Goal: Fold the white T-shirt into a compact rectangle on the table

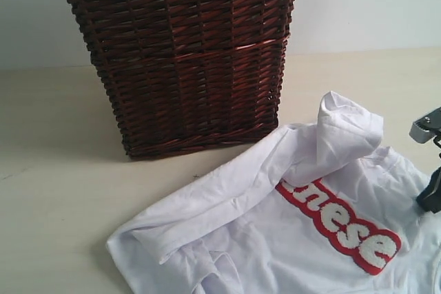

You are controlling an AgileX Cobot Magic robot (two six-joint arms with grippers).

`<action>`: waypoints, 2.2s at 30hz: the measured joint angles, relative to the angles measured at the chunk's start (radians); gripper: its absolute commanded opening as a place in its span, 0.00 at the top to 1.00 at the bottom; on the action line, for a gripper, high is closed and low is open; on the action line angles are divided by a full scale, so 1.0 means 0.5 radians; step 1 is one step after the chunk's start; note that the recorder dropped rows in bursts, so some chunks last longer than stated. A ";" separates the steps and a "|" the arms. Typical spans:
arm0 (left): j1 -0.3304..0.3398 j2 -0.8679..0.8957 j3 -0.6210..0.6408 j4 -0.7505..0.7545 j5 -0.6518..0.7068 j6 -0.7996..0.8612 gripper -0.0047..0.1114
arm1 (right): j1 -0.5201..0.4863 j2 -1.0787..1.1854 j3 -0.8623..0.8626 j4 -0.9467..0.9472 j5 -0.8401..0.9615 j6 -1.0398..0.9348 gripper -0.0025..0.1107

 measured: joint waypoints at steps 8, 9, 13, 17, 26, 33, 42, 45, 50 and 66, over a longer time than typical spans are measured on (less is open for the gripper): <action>0.000 0.000 0.000 0.000 0.000 0.000 0.96 | 0.003 -0.113 0.129 -0.770 -0.007 0.543 0.98; 0.000 0.000 0.000 0.000 0.000 0.000 0.96 | 0.003 -0.135 0.148 -0.806 -0.001 0.554 0.98; 0.000 0.000 0.000 0.000 0.000 0.000 0.96 | 0.003 -0.212 0.242 -0.925 0.066 0.573 0.98; 0.000 0.000 0.000 0.000 0.000 0.000 0.96 | -0.001 -0.399 0.383 -0.935 0.129 0.578 0.97; 0.000 0.000 0.000 0.000 0.000 0.000 0.96 | -0.001 -0.914 0.454 0.034 0.160 -0.285 0.70; 0.000 0.000 0.000 0.000 0.000 0.000 0.96 | -0.001 -0.726 0.454 0.549 0.451 -0.632 0.72; 0.000 0.000 0.000 0.000 0.000 0.000 0.96 | 0.041 -0.201 0.369 1.755 0.223 -1.597 0.72; 0.000 0.000 0.000 0.000 0.000 0.000 0.96 | 0.135 -0.037 0.134 2.219 0.185 -1.713 0.74; 0.000 0.000 0.000 0.000 0.000 0.000 0.96 | 0.292 0.133 -0.249 2.450 0.036 -1.475 0.74; 0.000 0.000 0.000 0.000 0.000 0.000 0.96 | 0.394 -0.331 -0.271 0.793 0.544 -0.962 0.74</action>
